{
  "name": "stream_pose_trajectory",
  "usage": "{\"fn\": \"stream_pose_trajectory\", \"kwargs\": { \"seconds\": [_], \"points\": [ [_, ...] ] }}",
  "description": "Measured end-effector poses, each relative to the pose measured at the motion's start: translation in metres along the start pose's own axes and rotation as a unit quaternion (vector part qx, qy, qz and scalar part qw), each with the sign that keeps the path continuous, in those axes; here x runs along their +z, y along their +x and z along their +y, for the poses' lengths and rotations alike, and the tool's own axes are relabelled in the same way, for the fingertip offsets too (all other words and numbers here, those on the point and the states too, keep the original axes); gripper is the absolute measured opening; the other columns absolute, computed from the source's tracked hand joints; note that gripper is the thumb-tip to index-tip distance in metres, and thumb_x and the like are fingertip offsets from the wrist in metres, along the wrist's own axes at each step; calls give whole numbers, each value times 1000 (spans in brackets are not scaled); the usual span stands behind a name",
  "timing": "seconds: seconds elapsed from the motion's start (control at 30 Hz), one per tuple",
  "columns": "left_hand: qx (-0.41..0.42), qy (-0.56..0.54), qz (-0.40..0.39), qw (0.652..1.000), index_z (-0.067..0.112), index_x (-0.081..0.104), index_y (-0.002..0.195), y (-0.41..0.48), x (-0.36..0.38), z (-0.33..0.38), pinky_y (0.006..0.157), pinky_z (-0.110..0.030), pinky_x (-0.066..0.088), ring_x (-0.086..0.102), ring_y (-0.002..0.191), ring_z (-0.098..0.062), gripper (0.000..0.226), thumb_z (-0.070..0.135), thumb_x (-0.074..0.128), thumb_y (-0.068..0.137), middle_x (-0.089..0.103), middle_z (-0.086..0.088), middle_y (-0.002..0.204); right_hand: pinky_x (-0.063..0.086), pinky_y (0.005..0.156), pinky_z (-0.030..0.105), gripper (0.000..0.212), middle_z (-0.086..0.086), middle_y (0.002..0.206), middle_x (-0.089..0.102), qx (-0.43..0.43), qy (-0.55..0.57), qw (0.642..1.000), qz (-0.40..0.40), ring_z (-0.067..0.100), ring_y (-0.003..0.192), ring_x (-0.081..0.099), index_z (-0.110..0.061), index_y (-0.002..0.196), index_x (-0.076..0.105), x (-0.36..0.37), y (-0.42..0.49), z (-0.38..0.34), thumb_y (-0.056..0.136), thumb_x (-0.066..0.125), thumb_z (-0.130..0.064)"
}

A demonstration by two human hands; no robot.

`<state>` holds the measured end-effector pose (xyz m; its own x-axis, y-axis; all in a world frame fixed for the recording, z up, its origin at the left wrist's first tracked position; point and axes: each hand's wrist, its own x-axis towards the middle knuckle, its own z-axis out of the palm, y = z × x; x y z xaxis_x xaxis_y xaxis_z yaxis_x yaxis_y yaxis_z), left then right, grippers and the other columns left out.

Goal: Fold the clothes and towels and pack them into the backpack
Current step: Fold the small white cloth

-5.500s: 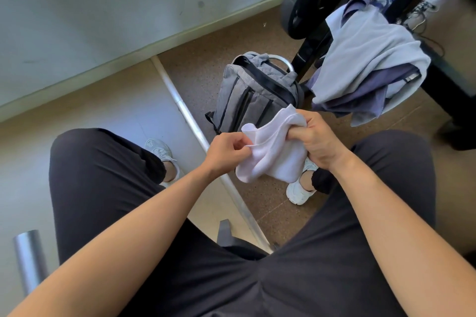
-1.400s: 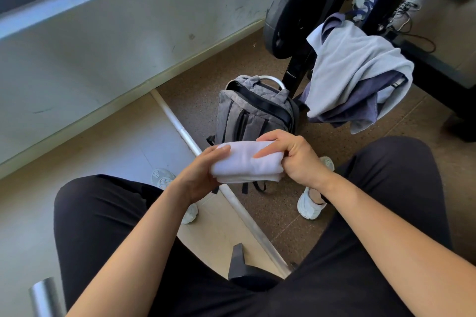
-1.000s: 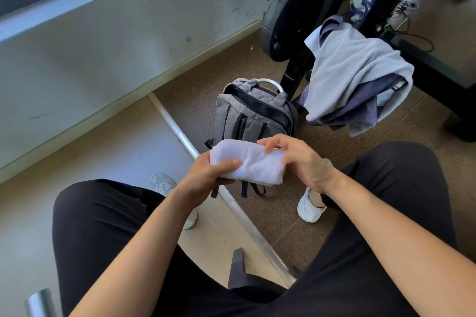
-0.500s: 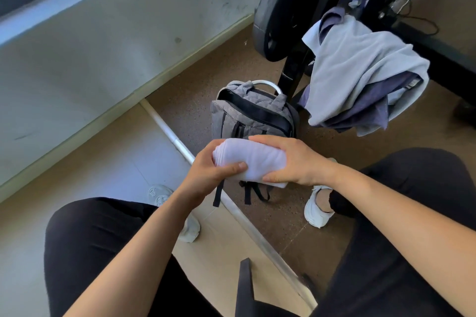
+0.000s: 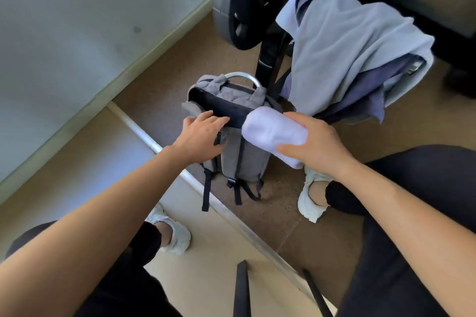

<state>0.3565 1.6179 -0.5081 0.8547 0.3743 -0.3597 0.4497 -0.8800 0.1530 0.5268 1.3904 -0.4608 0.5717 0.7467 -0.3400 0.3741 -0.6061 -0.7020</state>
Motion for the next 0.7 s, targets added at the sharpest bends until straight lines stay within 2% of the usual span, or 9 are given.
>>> {"fn": "stream_pose_trajectory", "kwargs": {
  "seconds": [0.1, 0.2, 0.3, 0.4, 0.5, 0.57, 0.6, 0.67, 0.7],
  "points": [
    [39, -10, -10, 999, 18, 57, 137, -20, 11, -5, 96, -45, 47, 43, 139, -26, 37, 19, 54, 100, 62, -1, 135, 45, 103, 39, 60, -7, 137, 60, 24, 55, 997, 55, 17, 126, 52, -37, 141, 54, -5, 2, -1, 85, 76, -34],
    [111, -38, 20, 993, 17, 67, 123, -43, 30, -20, 97, -46, 52, 56, 122, -29, 26, 15, 51, 103, 68, -1, 115, 47, 97, 35, 48, -11, 125, 62, 3, 90, 995, 50, 13, 116, 54, -35, 136, 57, -3, 1, -12, 90, 71, -29],
    [138, -69, 25, 988, 17, 72, 123, -56, 43, -28, 102, -44, 50, 60, 116, -30, 26, 13, 56, 102, 72, -1, 115, 48, 95, 32, 45, -12, 125, 64, -31, 102, 994, 8, 11, 116, 57, -30, 135, 59, 7, 5, -28, 92, 70, -24],
    [108, -83, 42, 990, 22, 70, 128, -61, 46, -24, 92, -48, 54, 57, 120, -28, 33, 18, 50, 102, 71, 3, 124, 48, 96, 30, 50, -11, 129, 64, -46, 94, 991, -84, 10, 120, 58, -31, 137, 59, 29, 24, -42, 90, 73, -28],
    [73, -71, 46, 994, 27, 69, 126, -68, 45, -23, 82, -48, 53, 57, 117, -27, 38, 24, 45, 97, 70, 7, 123, 49, 94, 39, 41, -7, 127, 63, -49, 6, 988, -147, 18, 118, 57, -32, 133, 60, 58, 57, -49, 93, 65, -26],
    [78, -32, 23, 996, 26, 70, 115, -76, 47, -23, 81, -41, 48, 58, 111, -24, 27, 21, 48, 100, 70, 8, 110, 50, 85, 40, 27, -4, 120, 65, -50, -122, 985, -109, 27, 111, 60, -37, 121, 59, 70, 85, -43, 95, 51, -38],
    [82, -22, 10, 996, 23, 68, 105, -80, 46, -23, 77, -37, 45, 58, 107, -23, 20, 20, 49, 101, 68, 8, 102, 49, 81, 38, 28, -3, 118, 66, -36, -172, 981, -87, 30, 108, 62, -39, 117, 57, 73, 99, -37, 94, 43, -46],
    [78, -30, -29, 996, 20, 57, 86, -87, 45, -22, 71, -33, 37, 57, 97, -24, 18, 23, 49, 101, 61, 4, 86, 48, 82, 37, 38, 0, 122, 66, -23, -211, 976, -53, 32, 111, 63, -38, 126, 54, 75, 116, -22, 94, 38, -50],
    [72, -37, -54, 995, 20, 54, 81, -90, 45, -23, 71, -33, 35, 58, 92, -24, 23, 28, 47, 101, 59, 4, 81, 50, 88, 39, 39, 2, 125, 66, -30, -203, 978, -44, 32, 114, 62, -35, 132, 54, 74, 118, -18, 96, 43, -47]
  ]
}}
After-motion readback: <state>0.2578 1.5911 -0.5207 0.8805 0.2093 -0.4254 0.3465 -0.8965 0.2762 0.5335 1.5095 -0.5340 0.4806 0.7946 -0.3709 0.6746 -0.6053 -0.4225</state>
